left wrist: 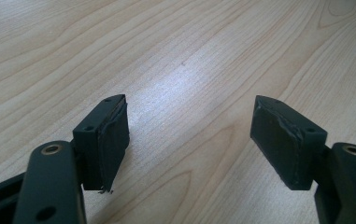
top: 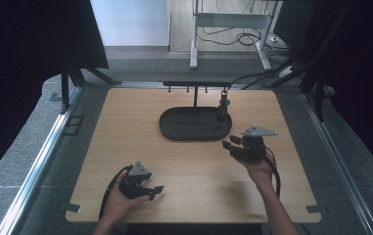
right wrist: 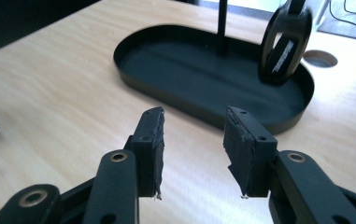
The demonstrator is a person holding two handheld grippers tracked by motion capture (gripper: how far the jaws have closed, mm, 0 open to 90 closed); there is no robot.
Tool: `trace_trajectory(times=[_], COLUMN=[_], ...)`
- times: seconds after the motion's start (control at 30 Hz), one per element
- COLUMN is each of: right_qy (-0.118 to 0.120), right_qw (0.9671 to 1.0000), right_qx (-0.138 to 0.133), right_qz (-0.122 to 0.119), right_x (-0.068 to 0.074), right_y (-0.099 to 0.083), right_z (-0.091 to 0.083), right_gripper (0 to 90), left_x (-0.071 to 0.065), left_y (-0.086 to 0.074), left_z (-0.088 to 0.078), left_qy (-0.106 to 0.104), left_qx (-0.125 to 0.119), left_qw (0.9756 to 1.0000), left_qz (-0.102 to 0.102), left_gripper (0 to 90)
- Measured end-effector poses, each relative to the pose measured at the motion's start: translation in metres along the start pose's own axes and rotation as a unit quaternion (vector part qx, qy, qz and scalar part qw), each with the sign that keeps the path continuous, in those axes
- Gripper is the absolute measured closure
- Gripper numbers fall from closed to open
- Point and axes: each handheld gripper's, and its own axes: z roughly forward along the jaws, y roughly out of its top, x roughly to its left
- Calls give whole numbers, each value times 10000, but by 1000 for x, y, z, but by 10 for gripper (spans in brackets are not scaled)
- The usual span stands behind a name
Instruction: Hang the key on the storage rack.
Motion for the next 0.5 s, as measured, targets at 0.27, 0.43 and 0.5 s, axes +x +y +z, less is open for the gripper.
trace_trajectory(times=[0.27,0.43,0.5], right_qy=[106,113,-58], right_qw=[9999,9997,9998], right_qx=[101,110,88], right_qz=[78,201,156], right_x=[1,-1,-1], right_y=[-35,-45,-46], right_z=[-14,-17,-20], right_gripper=[566,540,539], left_x=[-1,-2,-3], left_y=[0,0,0], left_z=[1,2,3], left_qy=[-9,5,-3], left_qx=[30,48,63], left_qw=[10000,10000,10000], left_qz=[13,22,41], left_gripper=[288,288,288])
